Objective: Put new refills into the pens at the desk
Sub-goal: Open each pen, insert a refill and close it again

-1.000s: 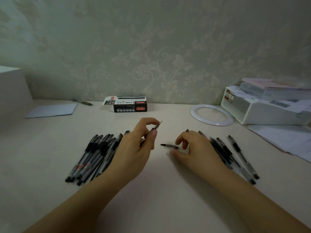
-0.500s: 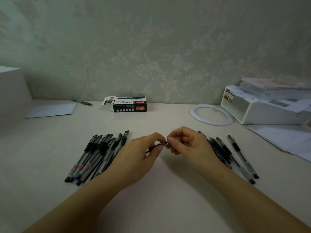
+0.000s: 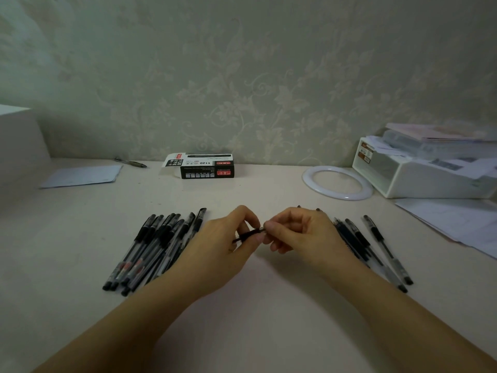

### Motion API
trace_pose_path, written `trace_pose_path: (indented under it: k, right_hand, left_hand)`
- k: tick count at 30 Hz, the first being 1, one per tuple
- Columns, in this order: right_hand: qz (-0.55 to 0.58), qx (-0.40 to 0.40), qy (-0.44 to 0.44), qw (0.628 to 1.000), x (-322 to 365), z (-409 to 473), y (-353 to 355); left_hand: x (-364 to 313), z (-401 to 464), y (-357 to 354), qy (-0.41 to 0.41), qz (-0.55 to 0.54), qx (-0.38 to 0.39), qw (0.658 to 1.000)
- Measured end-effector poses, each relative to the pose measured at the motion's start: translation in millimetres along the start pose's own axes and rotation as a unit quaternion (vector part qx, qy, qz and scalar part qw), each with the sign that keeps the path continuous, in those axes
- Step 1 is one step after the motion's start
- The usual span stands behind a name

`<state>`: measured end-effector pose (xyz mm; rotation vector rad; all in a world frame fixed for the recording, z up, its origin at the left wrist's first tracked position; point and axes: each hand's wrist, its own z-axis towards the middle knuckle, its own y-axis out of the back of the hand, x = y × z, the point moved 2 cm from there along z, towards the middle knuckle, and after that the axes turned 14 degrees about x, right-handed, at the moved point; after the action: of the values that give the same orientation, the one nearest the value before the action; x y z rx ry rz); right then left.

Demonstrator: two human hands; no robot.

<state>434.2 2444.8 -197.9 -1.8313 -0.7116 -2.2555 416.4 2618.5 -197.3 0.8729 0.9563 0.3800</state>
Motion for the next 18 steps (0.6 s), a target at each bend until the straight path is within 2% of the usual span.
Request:
trace_pose_path:
  k: [6, 14, 18]
  right_hand:
    - [-0.143, -0.021, -0.012, 0.989, -4.4, -0.5, -0.7]
    - [-0.131, 0.014, 0.012, 0.991, -4.2, 2.2, 0.2]
    - [-0.164, -0.001, 0.003, 0.986, -6.3, 0.7, 0.3]
  left_hand:
    - [-6.9, -1.0, 0.4, -0.02, 0.026, 0.015, 0.999]
    - [1.3, 0.5, 1.6, 0.003, 0.031, -0.006, 1.0]
    - [-0.3, 0.2, -0.5, -0.01, 0.026, 0.004, 1.0]
